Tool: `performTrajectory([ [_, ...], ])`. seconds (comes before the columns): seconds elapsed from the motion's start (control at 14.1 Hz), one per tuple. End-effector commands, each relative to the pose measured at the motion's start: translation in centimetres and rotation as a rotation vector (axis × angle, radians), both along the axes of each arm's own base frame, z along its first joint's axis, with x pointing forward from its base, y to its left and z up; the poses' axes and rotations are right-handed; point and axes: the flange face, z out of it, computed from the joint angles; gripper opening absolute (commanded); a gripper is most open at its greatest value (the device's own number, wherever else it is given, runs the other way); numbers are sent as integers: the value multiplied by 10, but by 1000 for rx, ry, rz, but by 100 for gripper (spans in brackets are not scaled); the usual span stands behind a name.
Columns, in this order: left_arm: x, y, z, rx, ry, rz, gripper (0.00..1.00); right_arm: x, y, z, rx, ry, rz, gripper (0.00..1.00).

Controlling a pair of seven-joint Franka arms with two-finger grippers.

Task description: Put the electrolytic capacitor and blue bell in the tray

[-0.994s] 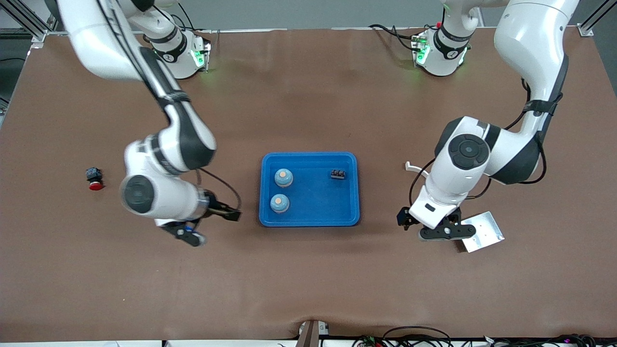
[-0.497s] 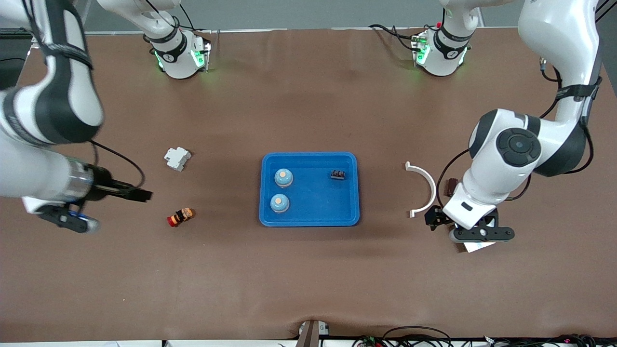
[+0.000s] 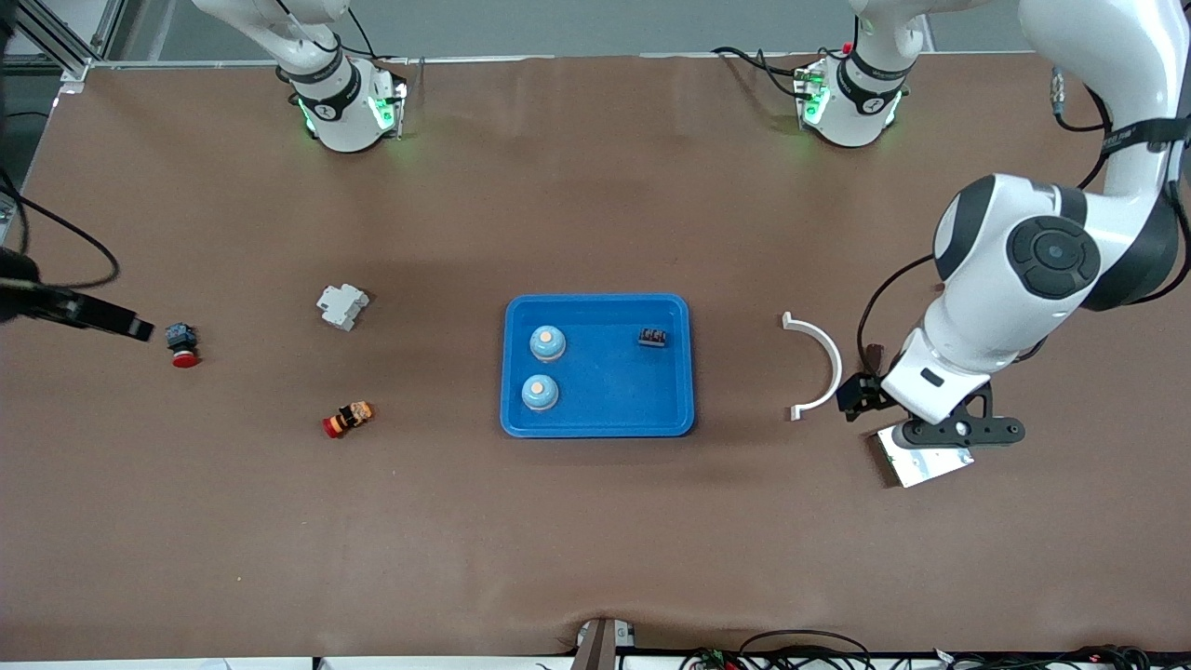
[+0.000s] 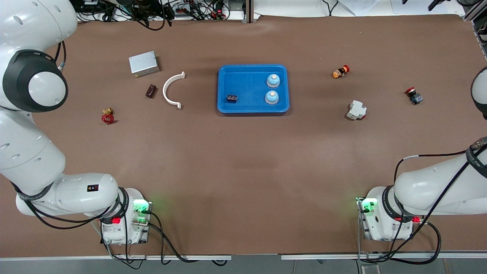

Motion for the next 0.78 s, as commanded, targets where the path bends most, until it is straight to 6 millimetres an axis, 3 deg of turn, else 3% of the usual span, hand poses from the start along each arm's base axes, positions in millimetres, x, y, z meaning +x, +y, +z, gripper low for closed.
performTrajectory([
  [0.0,-16,19,44,-19,23,-32,100,-22,7,22,-48,-18,40,100],
  [0.28,-43,31,80,-6,90,-87,100,-34,30,37,-156,1,93,100],
  [0.71,-66,62,105,-35,170,-64,100,-41,30,31,-169,52,98,100],
])
